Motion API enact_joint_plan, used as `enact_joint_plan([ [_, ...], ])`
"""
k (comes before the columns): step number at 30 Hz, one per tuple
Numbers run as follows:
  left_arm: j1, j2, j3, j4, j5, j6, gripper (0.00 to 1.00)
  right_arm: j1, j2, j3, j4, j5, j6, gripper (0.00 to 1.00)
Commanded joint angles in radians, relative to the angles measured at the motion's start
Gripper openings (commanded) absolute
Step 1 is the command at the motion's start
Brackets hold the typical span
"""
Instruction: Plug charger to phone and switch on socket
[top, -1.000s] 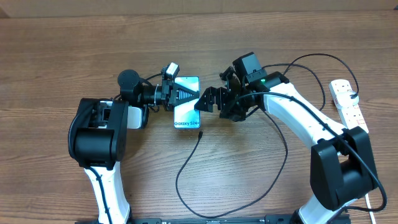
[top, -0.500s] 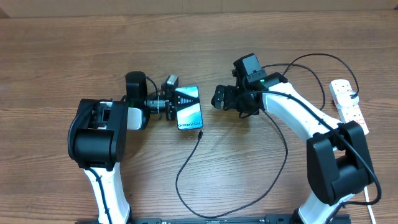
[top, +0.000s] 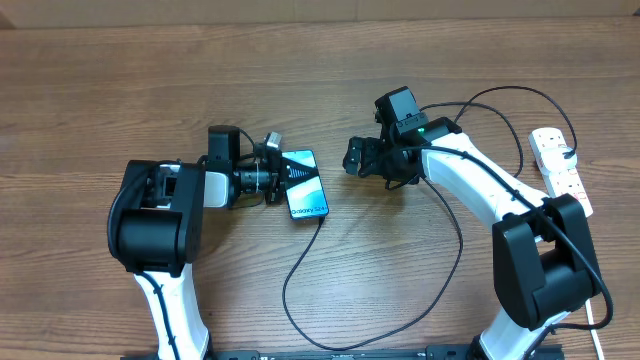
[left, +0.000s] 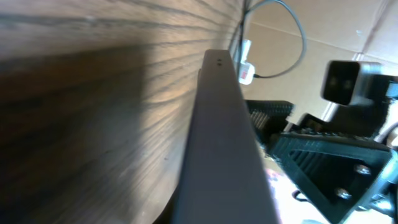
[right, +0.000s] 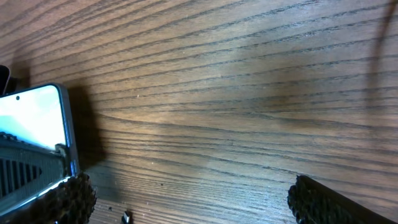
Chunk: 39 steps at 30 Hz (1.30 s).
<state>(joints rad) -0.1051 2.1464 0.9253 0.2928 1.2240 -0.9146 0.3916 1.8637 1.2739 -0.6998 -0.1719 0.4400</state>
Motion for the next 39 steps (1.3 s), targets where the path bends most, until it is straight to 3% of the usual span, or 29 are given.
enact_joint_plan([
  [1,0.0,-0.009,-0.001,-0.113,-0.165,0.134,0.04,-0.001,-0.001,-0.002,0.003,0.014,0.0,1.0],
  [10,0.0,-0.009,-0.001,-0.346,-0.399,0.305,0.04,-0.001,-0.001,-0.002,0.004,0.014,0.0,1.0],
  [20,0.0,-0.009,-0.001,-0.346,-0.367,0.361,0.04,-0.001,-0.001,-0.002,0.007,0.011,0.0,1.0],
  [24,0.0,-0.009,-0.001,-0.345,-0.306,0.437,0.04,-0.001,-0.001,-0.002,-0.014,-0.116,0.0,1.0],
  [30,0.023,-0.009,0.0,-0.344,-0.317,0.436,0.04,0.001,-0.001,-0.003,-0.013,-0.224,0.0,1.0],
  [34,0.058,-0.009,0.0,-0.346,-0.343,0.436,0.04,0.024,-0.001,-0.006,-0.033,-0.222,0.014,0.77],
  [39,0.085,-0.009,-0.001,-0.356,-0.353,0.436,0.04,0.07,-0.001,-0.014,-0.067,-0.109,0.154,0.68],
])
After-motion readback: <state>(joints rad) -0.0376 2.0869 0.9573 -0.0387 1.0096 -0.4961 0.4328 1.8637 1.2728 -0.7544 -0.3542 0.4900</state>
